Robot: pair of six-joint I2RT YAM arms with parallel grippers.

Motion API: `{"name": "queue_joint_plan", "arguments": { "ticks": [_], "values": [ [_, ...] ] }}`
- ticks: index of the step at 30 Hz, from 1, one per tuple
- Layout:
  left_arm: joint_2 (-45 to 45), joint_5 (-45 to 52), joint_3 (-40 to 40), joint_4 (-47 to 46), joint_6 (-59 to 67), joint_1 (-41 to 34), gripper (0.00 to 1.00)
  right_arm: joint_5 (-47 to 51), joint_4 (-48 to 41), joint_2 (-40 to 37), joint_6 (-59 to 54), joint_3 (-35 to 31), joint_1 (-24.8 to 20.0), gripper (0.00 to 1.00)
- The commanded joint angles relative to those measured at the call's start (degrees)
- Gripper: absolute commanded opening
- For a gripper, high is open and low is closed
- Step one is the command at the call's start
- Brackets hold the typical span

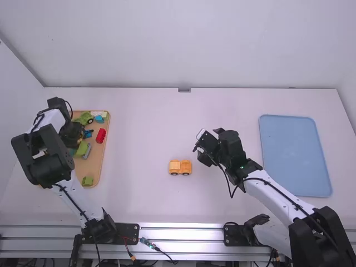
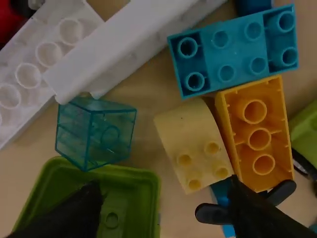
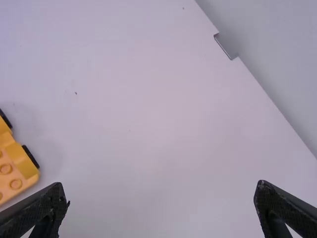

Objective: Assemble lego blocks to make yellow taxi

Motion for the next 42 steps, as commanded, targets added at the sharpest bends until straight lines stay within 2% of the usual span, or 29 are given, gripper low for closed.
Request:
{"name": "queue_joint_plan", "arguments": {
  "ticks": [1,17,20,35,41,42],
  "values": [
    [0.3,-1.8,-0.6,0.1,-0.5,-0.2,0.63,0.1,-0.1,-1.0,0.2,0.0,0.1,1.00],
    [0.3,-1.9,-8.4,10.6,-0.2,-0.2,0.62,-0.1,-0.1,-1.0,0.2,0.0,0.2,0.99],
    [0.3,-1.7,-8.3,10.5,-0.2,-0.2,0.57,0.1,-0.1,-1.0,0.2,0.0,0.2,0.99],
    [0.2,4.1,-8.2,6.8,-0.6,0.0,0.57,0.1,-0.1,-1.0,0.2,0.0,0.2,0.99],
    [-0.2,4.0,-8.2,7.2,0.4,0.6,0.63,0.1,0.1,-1.0,-0.3,0.0,0.2,1.00],
    [-0.2,4.2,-8.2,8.4,2.6,0.6,0.74,0.0,0.0,-1.0,-0.7,0.0,0.2,0.99]
  ]
}}
